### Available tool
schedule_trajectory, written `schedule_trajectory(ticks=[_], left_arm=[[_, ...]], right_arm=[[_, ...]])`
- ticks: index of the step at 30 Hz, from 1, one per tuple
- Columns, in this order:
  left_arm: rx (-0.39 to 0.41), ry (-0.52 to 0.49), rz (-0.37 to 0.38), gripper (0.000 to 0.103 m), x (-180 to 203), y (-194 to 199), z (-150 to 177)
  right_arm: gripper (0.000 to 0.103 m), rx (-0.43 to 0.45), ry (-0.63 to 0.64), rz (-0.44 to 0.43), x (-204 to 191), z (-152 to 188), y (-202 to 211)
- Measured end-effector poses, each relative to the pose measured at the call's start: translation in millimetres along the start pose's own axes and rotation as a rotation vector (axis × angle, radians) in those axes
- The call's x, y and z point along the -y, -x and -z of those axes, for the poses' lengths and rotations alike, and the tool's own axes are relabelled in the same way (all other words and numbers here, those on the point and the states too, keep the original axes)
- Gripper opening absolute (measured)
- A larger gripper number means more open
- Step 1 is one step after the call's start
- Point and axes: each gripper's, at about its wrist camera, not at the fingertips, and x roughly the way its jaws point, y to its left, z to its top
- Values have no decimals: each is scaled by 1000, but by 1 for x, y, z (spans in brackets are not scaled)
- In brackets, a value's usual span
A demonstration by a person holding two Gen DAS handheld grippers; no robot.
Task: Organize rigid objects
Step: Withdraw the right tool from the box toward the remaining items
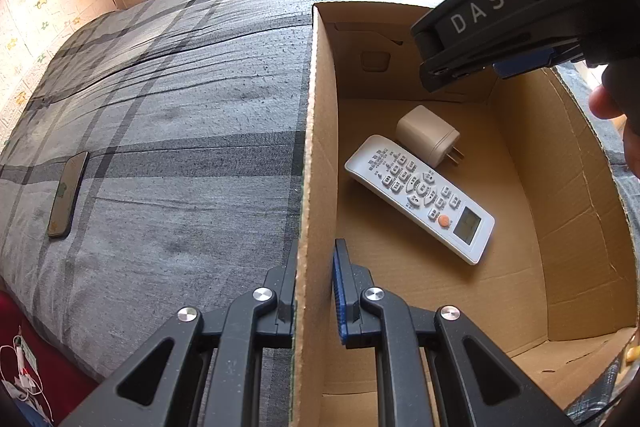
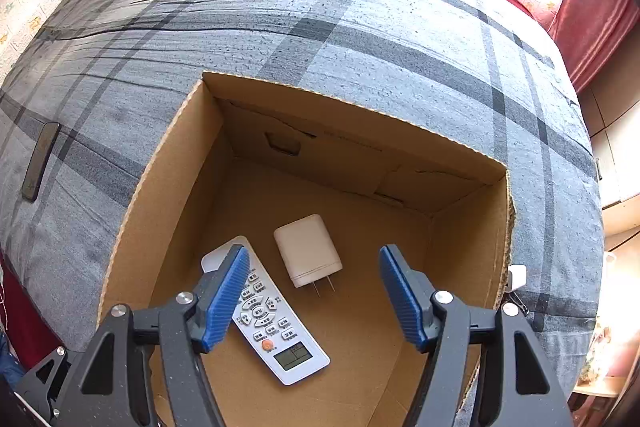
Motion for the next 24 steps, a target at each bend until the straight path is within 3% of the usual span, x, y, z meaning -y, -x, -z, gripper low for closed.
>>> schedule_trajectory(ticks=[3, 7, 11, 24], left_arm=[[-1, 0, 1, 14, 0, 0, 0], [-1, -2, -1, 14, 0, 0, 0], [-1, -2, -3, 14, 1, -1, 0], [-1, 0, -4, 14, 1, 0, -1]], right_arm=[[76, 8, -13, -5, 9, 2, 10], [95, 35, -43, -21, 22, 4, 20], [102, 59, -63, -15, 36, 6, 35], [103, 98, -145, 10, 95, 20, 67]])
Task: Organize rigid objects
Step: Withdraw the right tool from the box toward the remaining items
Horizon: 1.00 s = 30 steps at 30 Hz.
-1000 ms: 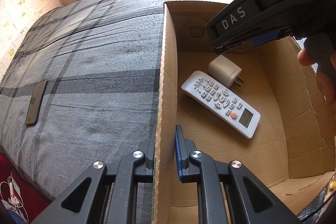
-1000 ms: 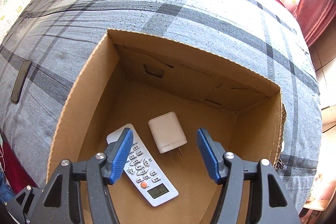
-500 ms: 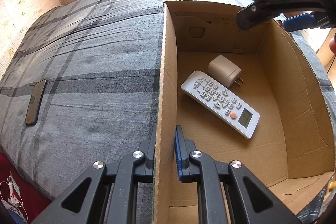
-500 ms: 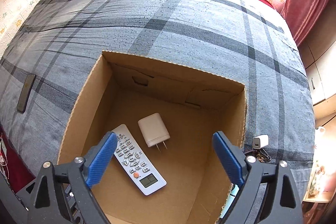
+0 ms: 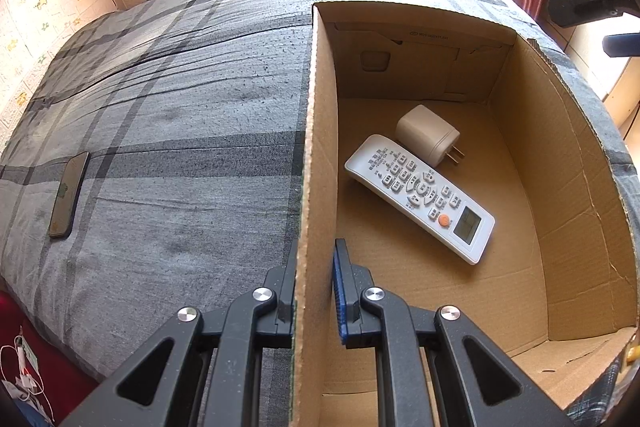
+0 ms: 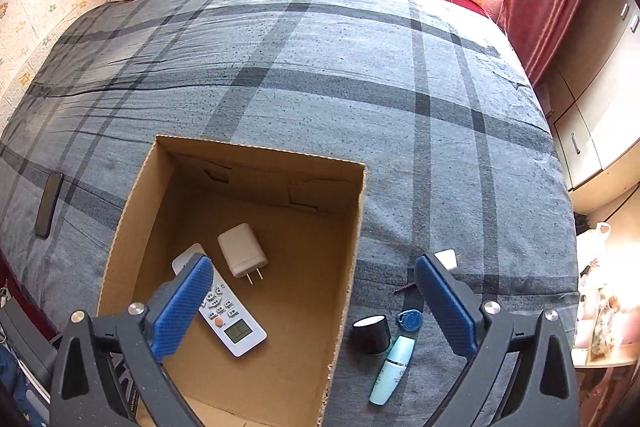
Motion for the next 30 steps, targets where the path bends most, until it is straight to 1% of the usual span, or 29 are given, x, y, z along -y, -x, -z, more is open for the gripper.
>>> schedule_trajectory(ticks=[7, 15, 22, 30], left_arm=[[-1, -1, -1, 14, 0, 0, 0], [-1, -3, -1, 14, 0, 0, -1], [-1, -1, 0, 14, 0, 0, -1], [-1, 0, 1, 14, 0, 0, -1]], right_arm=[[103, 0, -68, 34, 41, 13, 4], [103, -14, -127, 64, 79, 32, 1], [103, -44, -168, 80, 99, 51, -15], [103, -98, -220, 63, 113, 76, -36]])
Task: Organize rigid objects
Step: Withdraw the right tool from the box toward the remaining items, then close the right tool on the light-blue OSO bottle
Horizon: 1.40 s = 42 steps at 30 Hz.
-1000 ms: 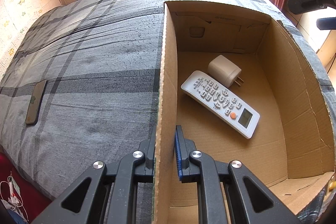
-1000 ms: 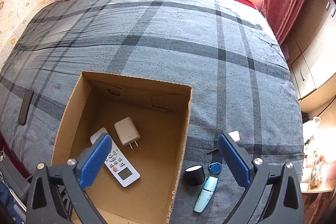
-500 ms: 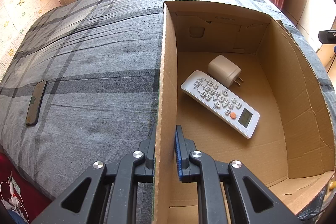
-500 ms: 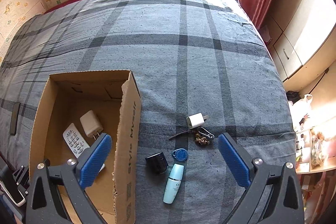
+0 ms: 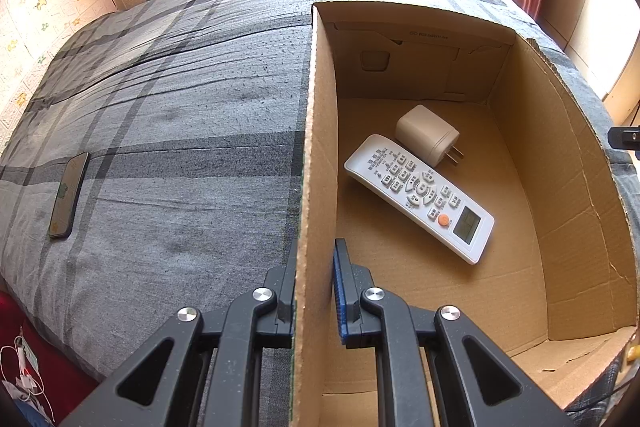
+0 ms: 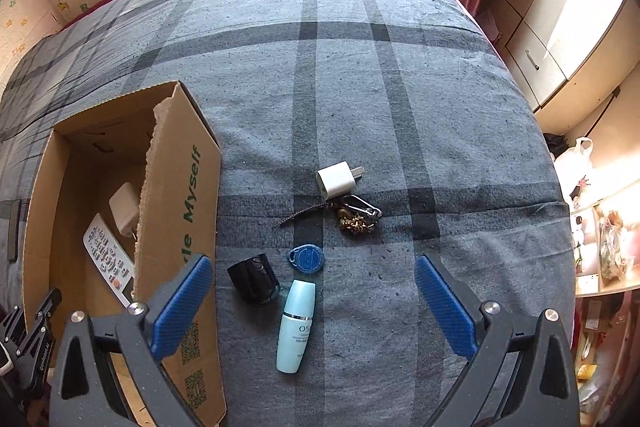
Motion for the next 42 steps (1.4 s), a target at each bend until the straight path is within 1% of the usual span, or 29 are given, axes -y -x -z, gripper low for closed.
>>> schedule_trajectory(ticks=[9, 15, 18, 20, 21, 22, 24, 25, 26, 27, 28, 29, 30, 31, 34, 37, 42], left_arm=[[1, 2, 2, 14, -1, 1, 0], [1, -1, -1, 14, -1, 0, 0], [2, -1, -2, 14, 0, 0, 1], [2, 0, -2, 14, 0, 0, 1], [2, 0, -2, 14, 0, 0, 1], [2, -1, -3, 14, 0, 0, 1], [2, -2, -3, 14, 0, 0, 1], [2, -2, -4, 14, 0, 1, 1], [2, -2, -3, 14, 0, 1, 1], [3, -2, -2, 14, 0, 1, 1], [3, -3, -2, 14, 0, 1, 1], [2, -2, -1, 14, 0, 1, 1], [2, -2, -1, 14, 0, 1, 1], [2, -3, -2, 14, 0, 1, 1], [2, -1, 0, 14, 0, 0, 1], [4, -8, -6, 14, 2, 1, 2], [4, -7, -6, 14, 2, 0, 2]], right_arm=[[103, -88, -14, -32, 6, 26, -30], [103, -137, -33, -73, 7, 41, -46], [101, -153, -43, -81, 7, 44, -53], [97, -159, -40, -90, 5, 45, -56], [96, -166, -32, -96, 3, 45, -58], [94, -178, -22, -99, 0, 46, -61], [85, -198, -11, -101, -4, 48, -67], [76, -207, -12, -99, -5, 49, -70], [69, -217, -11, -100, -7, 50, -74], [67, -226, -8, -109, -8, 51, -77], [62, -230, -6, -125, -10, 52, -79], [51, -229, -7, -139, -11, 53, -80], [43, -227, -5, -137, -12, 54, -81], [27, -223, 1, -122, -14, 55, -82], [27, -218, 9, -123, -16, 57, -83], [27, -213, 20, -97, -17, 58, -80], [27, -194, 17, -99, -13, 56, -68]])
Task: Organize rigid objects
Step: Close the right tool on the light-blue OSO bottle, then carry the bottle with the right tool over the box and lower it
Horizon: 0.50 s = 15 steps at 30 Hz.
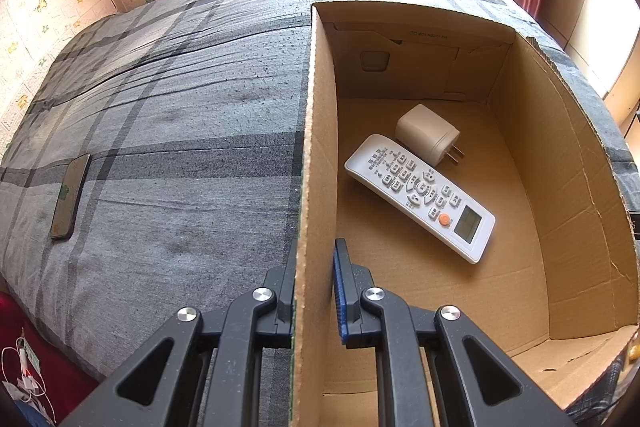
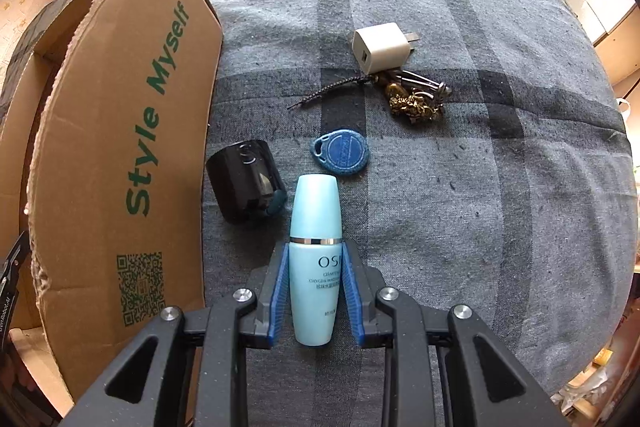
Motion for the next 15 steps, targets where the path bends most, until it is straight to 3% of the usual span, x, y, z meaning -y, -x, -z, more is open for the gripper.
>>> schedule_trajectory(ticks=[15], left_arm=[[-1, -1, -2, 14, 0, 0, -1]], right_arm=[[27, 108, 41, 15, -9, -4, 65]])
